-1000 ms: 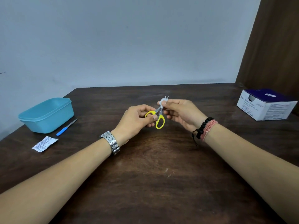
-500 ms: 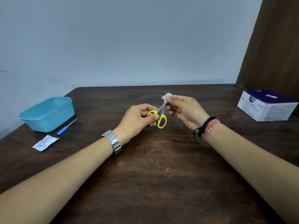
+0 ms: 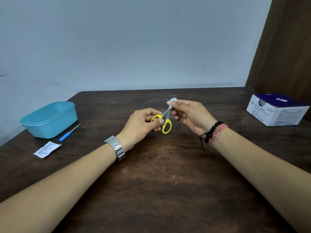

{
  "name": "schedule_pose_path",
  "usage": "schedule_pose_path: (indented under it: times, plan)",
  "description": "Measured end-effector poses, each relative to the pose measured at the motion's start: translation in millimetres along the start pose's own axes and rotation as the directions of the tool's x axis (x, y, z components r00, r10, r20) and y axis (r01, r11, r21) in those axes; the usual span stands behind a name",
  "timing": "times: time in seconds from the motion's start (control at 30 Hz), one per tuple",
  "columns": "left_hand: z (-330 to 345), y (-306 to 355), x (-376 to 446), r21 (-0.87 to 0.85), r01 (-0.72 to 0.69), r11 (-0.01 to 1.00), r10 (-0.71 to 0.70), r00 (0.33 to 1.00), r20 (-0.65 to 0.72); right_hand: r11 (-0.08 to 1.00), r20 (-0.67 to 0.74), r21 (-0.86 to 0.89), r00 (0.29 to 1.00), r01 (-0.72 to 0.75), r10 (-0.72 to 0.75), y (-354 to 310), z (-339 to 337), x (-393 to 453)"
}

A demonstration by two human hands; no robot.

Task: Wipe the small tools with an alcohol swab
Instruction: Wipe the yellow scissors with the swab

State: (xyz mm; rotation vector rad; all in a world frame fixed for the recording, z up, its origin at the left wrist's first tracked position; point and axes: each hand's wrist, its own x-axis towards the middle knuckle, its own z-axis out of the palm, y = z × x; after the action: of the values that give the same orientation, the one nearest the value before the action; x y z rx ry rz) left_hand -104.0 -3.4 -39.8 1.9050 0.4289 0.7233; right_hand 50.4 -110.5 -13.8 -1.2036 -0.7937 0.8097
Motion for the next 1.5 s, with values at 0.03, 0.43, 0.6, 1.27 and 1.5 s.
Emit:
schedule_pose_path:
  times: [0.03, 0.43, 0.6, 1.27, 1.5]
  plan:
    - [0, 1, 0, 0.000, -0.006, 1.000, 0.006, 1.000, 0.002, 1.000, -0.022, 0.024, 1.000, 0.018, -0.017, -2, -1, 1]
    - [-4, 3, 0, -0.034, -0.016, 0.999, 0.015, 0.999, -0.034, 0.974, 0.037, -0.222, 0.998, 0.051, -0.044, 8, -2, 2]
    - [-2, 1, 0, -0.075, 0.022, 0.997, -0.025, 0.999, -0.031, 0.954, 0.065, -0.280, 0.993, 0.108, -0.094, 12, 4, 1]
    - [-10, 13, 2, -0.204, 0.043, 0.978, -0.071, 0.988, -0.135, 0.792, 0.214, -0.544, 0.958, 0.277, -0.188, 13, 8, -2]
    - [-14, 14, 1, -0.371, 0.122, 0.920, -0.126, 0.992, 0.014, 0.805, 0.201, -0.531, 0.962, 0.264, -0.183, 14, 8, -2]
